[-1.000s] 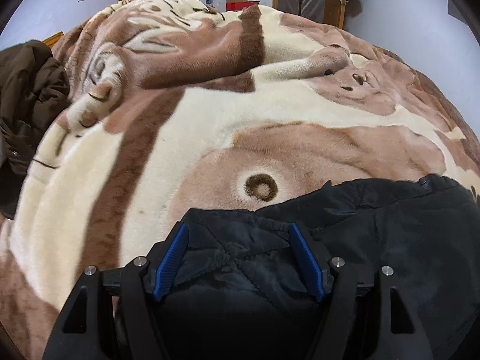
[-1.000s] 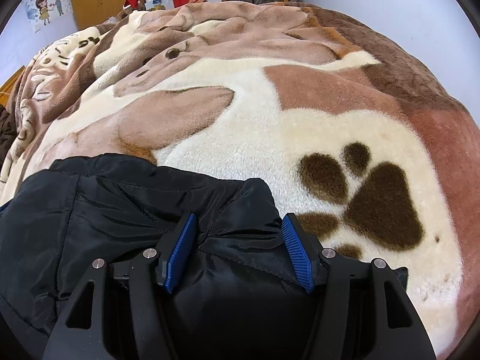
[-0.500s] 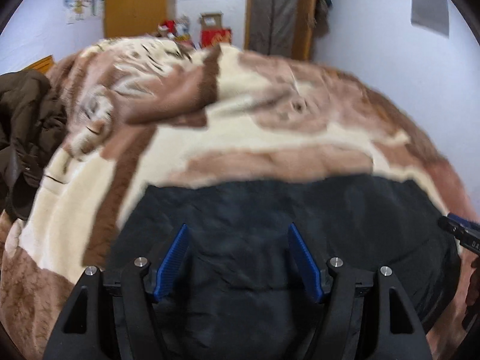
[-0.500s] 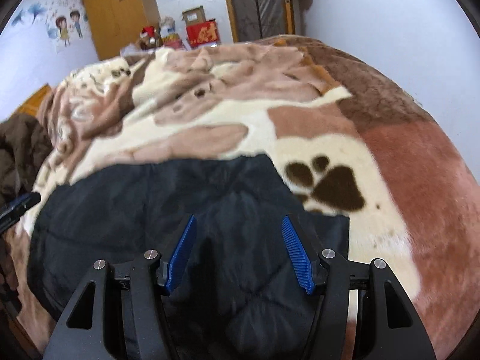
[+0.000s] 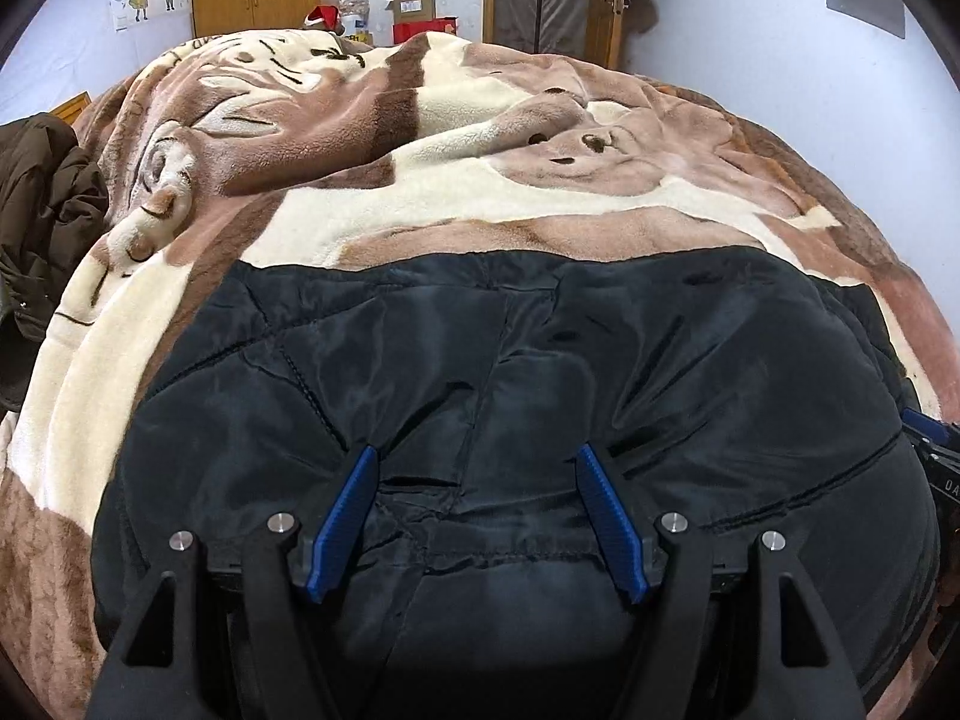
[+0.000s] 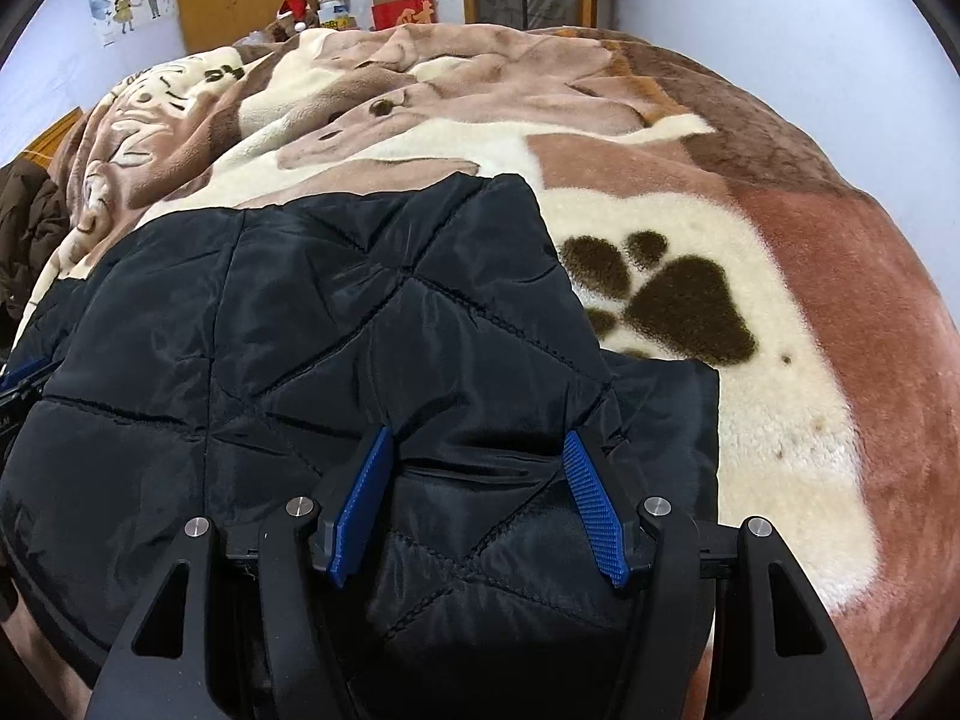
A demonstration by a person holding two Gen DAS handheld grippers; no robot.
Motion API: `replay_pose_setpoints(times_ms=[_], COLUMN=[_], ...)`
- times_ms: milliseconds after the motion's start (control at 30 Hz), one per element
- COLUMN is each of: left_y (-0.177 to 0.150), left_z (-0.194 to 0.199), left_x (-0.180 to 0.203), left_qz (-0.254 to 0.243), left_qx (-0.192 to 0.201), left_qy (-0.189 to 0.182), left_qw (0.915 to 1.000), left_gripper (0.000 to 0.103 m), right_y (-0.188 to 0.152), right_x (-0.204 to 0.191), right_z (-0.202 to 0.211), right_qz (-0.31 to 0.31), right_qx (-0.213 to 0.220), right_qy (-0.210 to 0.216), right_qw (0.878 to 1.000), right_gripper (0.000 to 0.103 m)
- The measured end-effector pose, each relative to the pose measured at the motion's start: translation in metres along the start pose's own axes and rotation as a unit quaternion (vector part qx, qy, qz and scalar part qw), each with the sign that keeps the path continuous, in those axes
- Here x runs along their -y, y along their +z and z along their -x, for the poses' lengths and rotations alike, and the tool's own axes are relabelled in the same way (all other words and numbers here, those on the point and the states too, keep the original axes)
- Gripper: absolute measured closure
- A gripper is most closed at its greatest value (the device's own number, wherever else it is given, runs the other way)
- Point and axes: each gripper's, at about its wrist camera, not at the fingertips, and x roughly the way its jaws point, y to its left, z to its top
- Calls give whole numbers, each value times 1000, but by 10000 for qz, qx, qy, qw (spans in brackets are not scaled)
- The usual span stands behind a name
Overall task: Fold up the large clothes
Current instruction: 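Fold the held hem up toward the hood with both tools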
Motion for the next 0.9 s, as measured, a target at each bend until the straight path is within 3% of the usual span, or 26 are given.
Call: replay_pose_setpoints(times_ms=[333, 500, 767, 900], left_y=[0, 9, 9, -2], left_z=[-4, 4, 63, 44], left_x=[2, 0, 20, 56], left_qz=[-58, -66, 107, -283], left_qx=[19, -170, 176, -90], left_qy=[79, 81, -630, -759], left_qw=[9999, 9998, 9978, 9967], left_gripper=[32, 35, 38, 38], right_y=[0, 11, 8, -9], right_x=[-3, -6, -5, -8], right_z=[-8, 2, 65, 61], right_qz=[82, 116, -135, -21], right_qx=[-24, -192, 202, 47], right_qy=[-96, -279, -67, -120], right_qw=[9999, 9994, 9997, 9999], right_gripper=[44, 44, 44, 44])
